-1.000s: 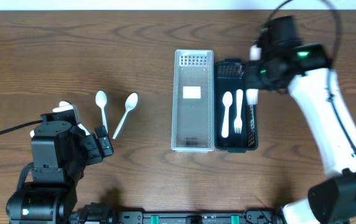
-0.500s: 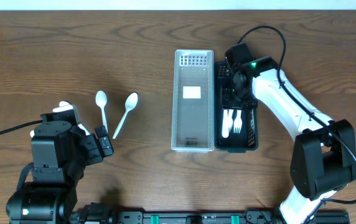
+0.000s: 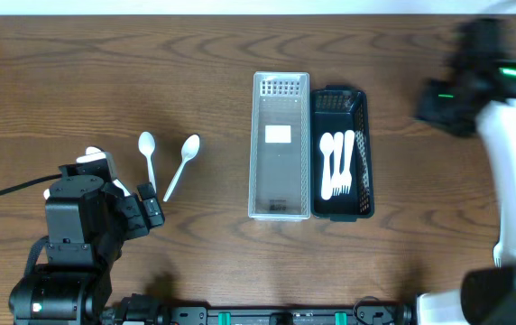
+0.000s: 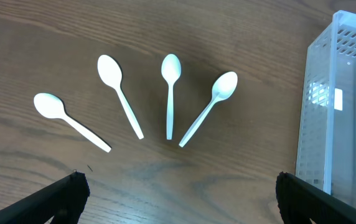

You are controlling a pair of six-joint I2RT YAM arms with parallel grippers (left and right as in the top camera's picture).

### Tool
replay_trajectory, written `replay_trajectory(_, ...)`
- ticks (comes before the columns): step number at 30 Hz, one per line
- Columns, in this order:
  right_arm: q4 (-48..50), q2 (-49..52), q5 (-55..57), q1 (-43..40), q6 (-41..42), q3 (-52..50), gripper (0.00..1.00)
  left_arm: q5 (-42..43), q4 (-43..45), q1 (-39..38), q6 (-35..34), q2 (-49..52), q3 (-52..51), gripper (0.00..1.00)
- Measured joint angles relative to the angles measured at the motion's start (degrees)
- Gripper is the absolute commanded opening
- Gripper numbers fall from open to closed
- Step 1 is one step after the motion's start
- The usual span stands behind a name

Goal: Pack container
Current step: 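Move the right gripper to the last white fork and grasp it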

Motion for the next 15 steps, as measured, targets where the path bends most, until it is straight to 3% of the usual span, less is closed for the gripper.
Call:
replay_trajectory(9,-10.62,-3.74,-2.36,-24.30,-4.79,-1.36,0.48,0.00,-0.02,0.00,0.00,0.00,0.00,0.98)
replay_trajectory(15,-10.36,-11.34,-5.97,-28.89,-7.13,-13.33,0.49,-0.02,0.04,0.00,0.00,0.00,0.00,0.98)
